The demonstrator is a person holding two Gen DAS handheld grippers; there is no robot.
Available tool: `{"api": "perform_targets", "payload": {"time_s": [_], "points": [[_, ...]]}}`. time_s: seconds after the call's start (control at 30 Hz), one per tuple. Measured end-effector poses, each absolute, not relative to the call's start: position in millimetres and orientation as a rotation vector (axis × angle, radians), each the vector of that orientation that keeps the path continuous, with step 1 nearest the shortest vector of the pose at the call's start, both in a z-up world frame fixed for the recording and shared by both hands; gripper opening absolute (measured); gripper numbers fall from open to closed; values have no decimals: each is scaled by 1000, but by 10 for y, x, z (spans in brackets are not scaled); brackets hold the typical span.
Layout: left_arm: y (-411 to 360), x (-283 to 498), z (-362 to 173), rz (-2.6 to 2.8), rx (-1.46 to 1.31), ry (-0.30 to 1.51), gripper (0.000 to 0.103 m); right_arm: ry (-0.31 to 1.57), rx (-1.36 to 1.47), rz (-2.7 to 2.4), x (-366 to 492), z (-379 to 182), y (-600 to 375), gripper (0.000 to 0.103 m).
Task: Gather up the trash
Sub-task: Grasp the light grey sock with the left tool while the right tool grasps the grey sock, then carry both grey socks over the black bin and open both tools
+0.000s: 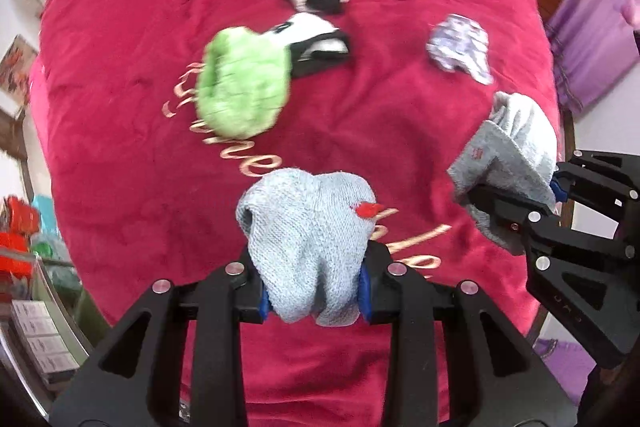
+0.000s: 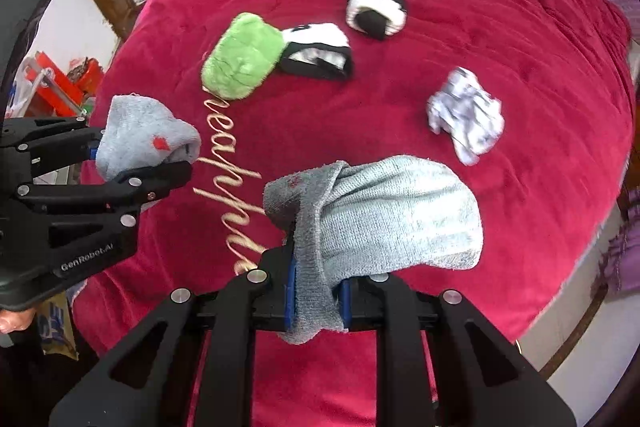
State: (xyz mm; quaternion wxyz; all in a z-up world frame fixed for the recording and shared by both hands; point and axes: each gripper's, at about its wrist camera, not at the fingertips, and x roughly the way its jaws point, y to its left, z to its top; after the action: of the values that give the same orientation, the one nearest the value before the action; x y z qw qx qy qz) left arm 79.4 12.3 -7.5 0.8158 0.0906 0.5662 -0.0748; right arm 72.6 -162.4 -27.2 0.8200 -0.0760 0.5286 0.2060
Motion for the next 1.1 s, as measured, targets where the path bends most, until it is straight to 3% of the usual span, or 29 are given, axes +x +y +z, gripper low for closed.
{"api": "perform_targets", "payload": {"time_s": [1.1], "points": [[-1957, 351, -113, -523, 581, 1146, 32, 1114, 95, 69, -117, -275, -3523, 15]]}}
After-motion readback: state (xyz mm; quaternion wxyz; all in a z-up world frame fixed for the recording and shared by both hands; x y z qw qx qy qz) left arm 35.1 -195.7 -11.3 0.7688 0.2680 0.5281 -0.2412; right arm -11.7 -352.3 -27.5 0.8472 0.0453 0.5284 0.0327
